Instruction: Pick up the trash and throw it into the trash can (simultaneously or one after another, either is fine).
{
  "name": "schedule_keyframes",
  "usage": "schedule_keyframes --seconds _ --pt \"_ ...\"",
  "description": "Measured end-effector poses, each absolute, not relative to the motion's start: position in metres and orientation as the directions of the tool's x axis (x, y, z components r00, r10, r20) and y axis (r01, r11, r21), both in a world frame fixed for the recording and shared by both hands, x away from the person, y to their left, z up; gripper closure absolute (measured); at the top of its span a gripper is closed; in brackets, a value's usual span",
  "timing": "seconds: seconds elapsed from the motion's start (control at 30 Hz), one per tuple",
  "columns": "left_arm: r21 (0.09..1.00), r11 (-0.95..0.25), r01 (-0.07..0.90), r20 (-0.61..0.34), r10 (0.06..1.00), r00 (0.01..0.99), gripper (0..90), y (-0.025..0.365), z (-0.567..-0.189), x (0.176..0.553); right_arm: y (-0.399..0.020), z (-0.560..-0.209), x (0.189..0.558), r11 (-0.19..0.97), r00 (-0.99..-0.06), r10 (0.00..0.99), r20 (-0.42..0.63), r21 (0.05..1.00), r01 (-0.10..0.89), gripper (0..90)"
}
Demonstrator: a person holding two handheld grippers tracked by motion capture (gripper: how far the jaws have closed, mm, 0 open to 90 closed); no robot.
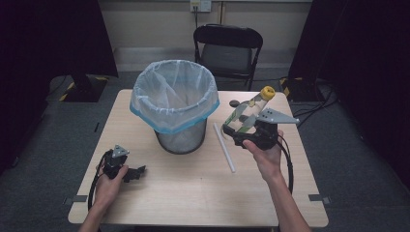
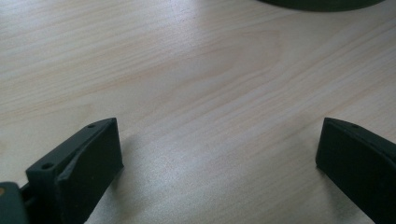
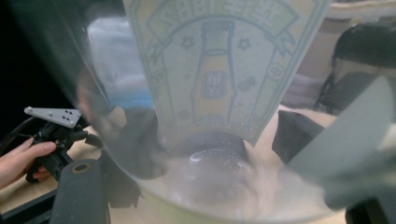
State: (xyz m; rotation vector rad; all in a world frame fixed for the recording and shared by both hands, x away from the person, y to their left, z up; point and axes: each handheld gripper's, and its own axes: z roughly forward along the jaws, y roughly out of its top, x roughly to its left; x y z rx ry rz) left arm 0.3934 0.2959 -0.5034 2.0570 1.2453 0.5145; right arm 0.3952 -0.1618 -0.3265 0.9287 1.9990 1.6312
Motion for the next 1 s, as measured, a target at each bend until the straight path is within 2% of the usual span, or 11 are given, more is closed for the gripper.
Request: schedule_keyframes --seconds 0.8,1.0 --pt "0.713 -0.326 0.620 -0.005 0.883 0.470 0.0 0.296 -0.503 0.393 -0.150 -0.259 0.409 0.016 -0.732 0.673 0.100 0.989 0.150 27.8" --pt "0.715 -0.325 0.619 -0.001 0.885 0.466 0.0 0.296 -0.503 0.393 -0.142 -0.247 0.415 0.033 -0.744 0.664 0.074 0.991 0.128 27.8"
